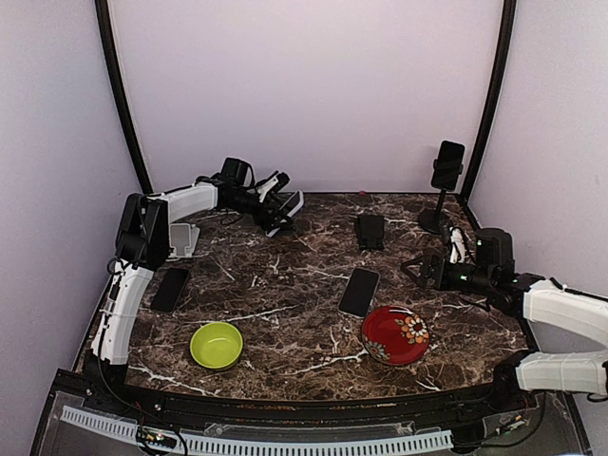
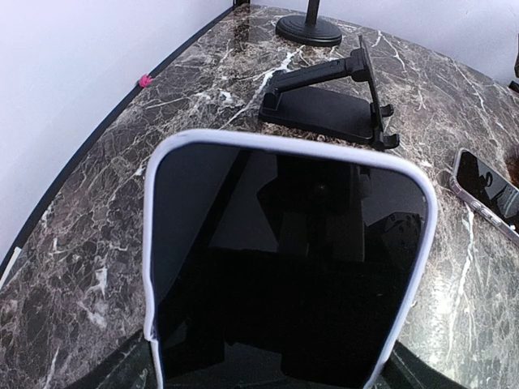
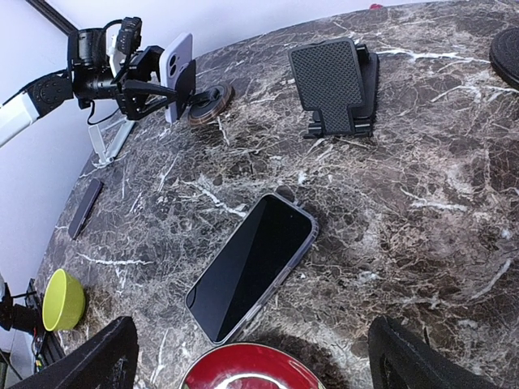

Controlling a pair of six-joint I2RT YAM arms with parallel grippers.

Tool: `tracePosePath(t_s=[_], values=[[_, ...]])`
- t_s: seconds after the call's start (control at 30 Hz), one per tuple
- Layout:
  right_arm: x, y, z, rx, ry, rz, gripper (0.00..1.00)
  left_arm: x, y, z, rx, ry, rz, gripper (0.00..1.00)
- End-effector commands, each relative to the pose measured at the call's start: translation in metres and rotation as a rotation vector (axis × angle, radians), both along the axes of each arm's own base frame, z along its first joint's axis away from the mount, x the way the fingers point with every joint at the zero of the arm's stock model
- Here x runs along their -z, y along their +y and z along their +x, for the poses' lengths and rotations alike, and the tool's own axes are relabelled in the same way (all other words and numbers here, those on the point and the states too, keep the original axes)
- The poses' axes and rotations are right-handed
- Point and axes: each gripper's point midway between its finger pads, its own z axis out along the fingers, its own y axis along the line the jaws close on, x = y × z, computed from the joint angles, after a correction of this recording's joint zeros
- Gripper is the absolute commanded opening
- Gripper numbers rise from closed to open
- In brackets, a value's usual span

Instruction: Remove the phone from the phone stand

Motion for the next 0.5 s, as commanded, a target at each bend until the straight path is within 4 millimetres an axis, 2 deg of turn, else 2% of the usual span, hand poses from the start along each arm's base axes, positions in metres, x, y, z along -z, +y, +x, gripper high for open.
tracePosePath(t_s=[0.0, 0.33, 0.47], values=[[-0.015, 0.003, 0.0, -0.015, -0.05, 0.023, 0.99, -0.071, -0.014, -0.01, 0.052, -0.089, -0.085, 0.72], [-0.015, 0.004, -0.002, -0.016, -0.053, 0.035, 0.99, -0.129, -0.012, -0.004, -0.006, -0.186, -0.134, 0.7], [-0.016, 0.003, -0.002, -0.016, -0.056, 0.038, 0.99, -0.146, -0.01, -0.001, -0.03, -0.214, -0.151, 0.7]])
